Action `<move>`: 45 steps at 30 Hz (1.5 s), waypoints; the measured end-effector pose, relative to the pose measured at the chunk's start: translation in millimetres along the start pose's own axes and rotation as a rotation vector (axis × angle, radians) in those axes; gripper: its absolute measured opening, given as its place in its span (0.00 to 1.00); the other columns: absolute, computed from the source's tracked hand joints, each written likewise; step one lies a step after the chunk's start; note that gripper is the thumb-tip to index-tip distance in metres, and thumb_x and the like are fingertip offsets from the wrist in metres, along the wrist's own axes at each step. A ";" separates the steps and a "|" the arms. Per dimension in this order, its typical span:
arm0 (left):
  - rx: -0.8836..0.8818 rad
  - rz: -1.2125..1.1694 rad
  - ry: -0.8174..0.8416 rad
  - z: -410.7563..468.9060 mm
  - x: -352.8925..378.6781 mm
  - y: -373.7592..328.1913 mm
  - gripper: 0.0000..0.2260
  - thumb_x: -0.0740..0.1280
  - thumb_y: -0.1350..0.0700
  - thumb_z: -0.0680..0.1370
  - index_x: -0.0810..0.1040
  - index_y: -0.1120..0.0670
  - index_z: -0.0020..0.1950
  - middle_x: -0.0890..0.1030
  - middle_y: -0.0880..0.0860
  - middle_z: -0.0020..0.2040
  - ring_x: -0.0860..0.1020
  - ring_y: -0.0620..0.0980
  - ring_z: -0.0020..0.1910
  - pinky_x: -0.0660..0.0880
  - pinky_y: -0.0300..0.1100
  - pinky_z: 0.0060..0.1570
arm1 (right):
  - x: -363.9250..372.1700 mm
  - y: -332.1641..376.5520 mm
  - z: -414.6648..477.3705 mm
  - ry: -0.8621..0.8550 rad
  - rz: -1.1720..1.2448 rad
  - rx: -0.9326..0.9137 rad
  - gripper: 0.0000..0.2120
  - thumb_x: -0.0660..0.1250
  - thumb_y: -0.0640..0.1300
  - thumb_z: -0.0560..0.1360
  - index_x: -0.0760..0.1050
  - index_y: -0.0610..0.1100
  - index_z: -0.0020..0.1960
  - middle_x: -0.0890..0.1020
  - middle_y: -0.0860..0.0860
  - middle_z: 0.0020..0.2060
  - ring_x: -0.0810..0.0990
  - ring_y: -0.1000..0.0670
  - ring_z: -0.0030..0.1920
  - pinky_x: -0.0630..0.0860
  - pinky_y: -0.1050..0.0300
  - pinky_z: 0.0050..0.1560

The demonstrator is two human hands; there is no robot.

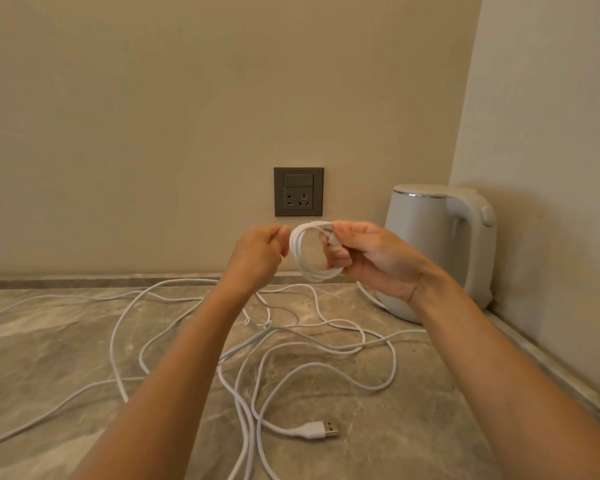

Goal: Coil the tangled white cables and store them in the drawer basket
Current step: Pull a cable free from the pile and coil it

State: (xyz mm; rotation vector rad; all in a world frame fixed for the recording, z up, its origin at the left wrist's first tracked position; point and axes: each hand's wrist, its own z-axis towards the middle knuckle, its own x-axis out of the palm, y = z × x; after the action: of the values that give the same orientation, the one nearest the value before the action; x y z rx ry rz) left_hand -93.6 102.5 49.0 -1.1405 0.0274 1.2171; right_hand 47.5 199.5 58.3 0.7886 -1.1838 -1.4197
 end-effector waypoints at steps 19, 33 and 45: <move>0.179 0.379 0.388 -17.7 8.7 -26.8 0.14 0.57 0.56 0.81 0.79 0.58 0.44 0.75 0.51 0.40 0.72 0.49 0.40 0.64 0.39 0.41 | -15.7 -16.4 13.8 -0.679 -0.440 -0.040 0.18 0.52 0.41 0.83 0.73 0.40 0.38 0.70 0.49 0.30 0.65 0.54 0.31 0.63 0.62 0.36; 0.258 0.378 0.150 -10.3 1.6 -18.8 0.12 0.59 0.57 0.79 0.75 0.53 0.37 0.75 0.53 0.36 0.74 0.55 0.39 0.68 0.45 0.40 | 5.1 -29.9 17.7 -0.326 -1.034 -0.030 0.13 0.55 0.39 0.81 0.75 0.39 0.41 0.70 0.51 0.29 0.67 0.54 0.32 0.66 0.56 0.39; 0.223 0.250 0.083 -7.6 -4.0 -21.2 0.13 0.60 0.56 0.80 0.77 0.57 0.38 0.69 0.40 0.30 0.68 0.37 0.29 0.65 0.35 0.34 | -8.3 -20.1 3.1 -0.029 -0.713 0.145 0.14 0.56 0.39 0.81 0.74 0.28 0.50 0.70 0.45 0.34 0.67 0.55 0.32 0.66 0.63 0.37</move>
State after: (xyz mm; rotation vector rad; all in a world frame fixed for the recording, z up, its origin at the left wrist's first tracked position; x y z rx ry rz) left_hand -75.5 96.4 61.7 -1.0113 0.3690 1.3485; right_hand 40.1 206.8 39.0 1.3862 -1.0791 -1.9299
